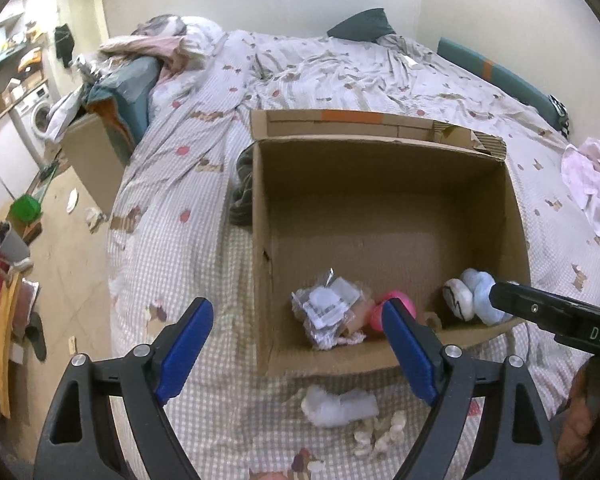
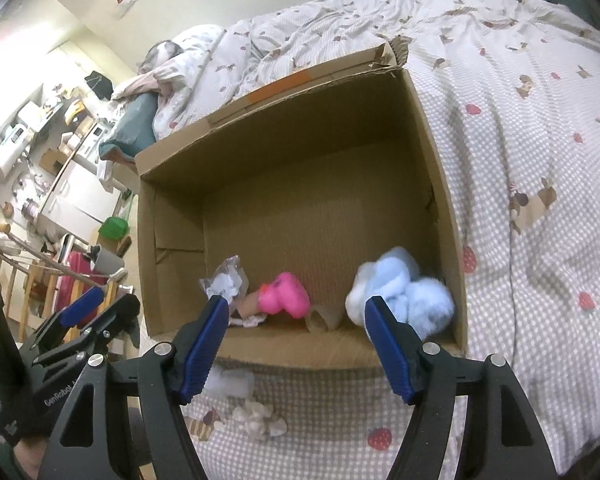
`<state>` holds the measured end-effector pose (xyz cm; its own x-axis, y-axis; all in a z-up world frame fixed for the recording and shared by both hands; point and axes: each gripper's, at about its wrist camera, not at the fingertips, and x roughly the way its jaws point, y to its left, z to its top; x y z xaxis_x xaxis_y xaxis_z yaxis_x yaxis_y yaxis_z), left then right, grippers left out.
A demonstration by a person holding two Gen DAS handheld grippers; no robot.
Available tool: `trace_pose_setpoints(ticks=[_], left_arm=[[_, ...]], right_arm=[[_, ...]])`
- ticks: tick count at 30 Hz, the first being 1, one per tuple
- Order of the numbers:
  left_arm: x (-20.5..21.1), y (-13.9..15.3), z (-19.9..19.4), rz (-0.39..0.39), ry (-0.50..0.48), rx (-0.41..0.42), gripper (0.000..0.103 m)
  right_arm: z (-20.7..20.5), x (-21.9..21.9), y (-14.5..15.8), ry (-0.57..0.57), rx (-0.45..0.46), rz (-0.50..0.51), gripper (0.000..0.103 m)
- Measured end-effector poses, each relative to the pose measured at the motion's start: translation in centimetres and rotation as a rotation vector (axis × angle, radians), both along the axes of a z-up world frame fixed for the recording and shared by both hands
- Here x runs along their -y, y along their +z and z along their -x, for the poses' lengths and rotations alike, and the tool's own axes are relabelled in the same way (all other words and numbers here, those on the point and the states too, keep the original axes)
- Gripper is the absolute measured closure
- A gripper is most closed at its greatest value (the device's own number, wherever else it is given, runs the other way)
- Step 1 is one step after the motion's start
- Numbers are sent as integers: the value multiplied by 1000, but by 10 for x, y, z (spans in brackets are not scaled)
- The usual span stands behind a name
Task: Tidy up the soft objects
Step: 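Move the right gripper to the white lace scrunchie and grasp it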
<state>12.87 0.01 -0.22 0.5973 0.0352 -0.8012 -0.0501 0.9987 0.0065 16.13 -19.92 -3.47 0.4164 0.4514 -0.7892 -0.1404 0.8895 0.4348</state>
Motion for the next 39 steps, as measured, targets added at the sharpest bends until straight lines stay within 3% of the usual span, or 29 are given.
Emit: trace_pose_setpoints(ticks=[14,21,30,33,39], left_arm=[[-15,-5,36,15,50,-40,18],[-14,-17,47,48,62,-98,18],[-9,-27,53,45,55,-126,18],[-12,-32,51,82,56,-146,18],[-26,-38,48,50,119,-149,18]], right_arm=[[32,7,0,1,-14,4,28],[48,2,-4,14,-27,12,28],[65,-3,-23,41,-88,27,28],[66,-5,-28,58,-109,43,28],[59,-3,-41,40,-170,-15,28]])
